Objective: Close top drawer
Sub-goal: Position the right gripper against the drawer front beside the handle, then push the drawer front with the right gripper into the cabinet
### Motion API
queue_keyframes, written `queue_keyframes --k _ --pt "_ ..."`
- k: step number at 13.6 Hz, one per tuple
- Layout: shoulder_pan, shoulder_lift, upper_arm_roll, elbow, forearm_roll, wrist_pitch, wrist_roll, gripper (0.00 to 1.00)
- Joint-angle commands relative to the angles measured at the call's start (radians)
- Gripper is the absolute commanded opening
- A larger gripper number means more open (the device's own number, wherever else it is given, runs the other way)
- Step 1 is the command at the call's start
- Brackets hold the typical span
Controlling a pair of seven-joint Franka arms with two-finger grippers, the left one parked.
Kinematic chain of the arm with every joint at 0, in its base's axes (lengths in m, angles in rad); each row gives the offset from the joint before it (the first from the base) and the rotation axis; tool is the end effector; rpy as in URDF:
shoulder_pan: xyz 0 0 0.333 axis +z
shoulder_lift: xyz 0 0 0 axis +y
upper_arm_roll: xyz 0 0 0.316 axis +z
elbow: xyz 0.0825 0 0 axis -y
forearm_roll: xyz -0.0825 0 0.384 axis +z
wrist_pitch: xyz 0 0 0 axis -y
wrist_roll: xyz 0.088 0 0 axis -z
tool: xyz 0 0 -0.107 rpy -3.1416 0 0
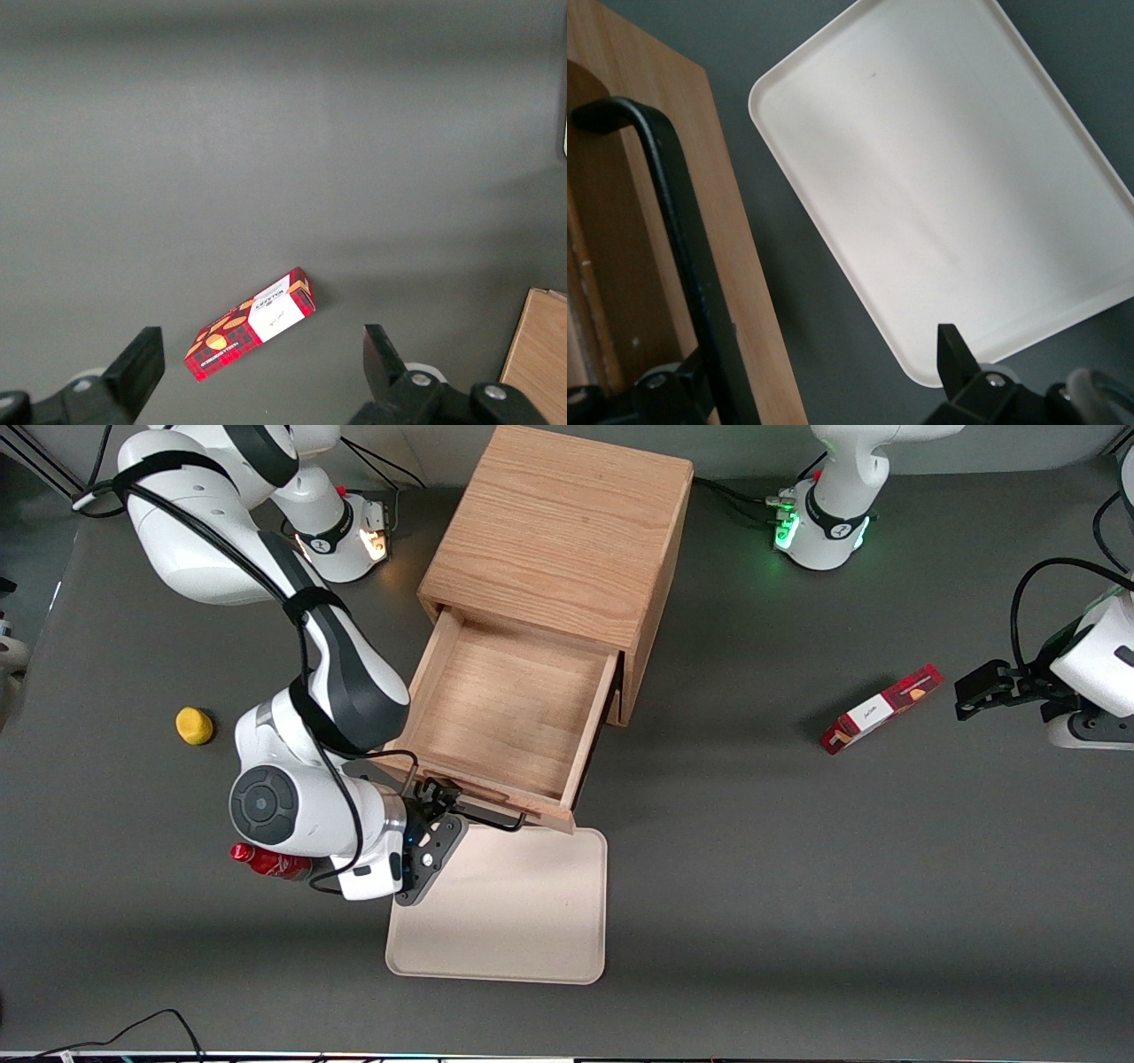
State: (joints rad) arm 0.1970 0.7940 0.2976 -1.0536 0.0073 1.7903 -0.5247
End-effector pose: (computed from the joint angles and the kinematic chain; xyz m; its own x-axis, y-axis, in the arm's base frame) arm 0.6971 0.2930 0.3744 0.5981 0.7975 0.0785 0.7927 -0.5744 -0.2042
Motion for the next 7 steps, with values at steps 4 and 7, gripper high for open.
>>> queue_keyframes --k 4,7 --pt "0.015 -0.116 0.002 -0.202 -0.010 0.102 0.002 1.00" --pt "0.030 -0.176 0.003 -0.288 -0.009 0.127 0.003 1.00"
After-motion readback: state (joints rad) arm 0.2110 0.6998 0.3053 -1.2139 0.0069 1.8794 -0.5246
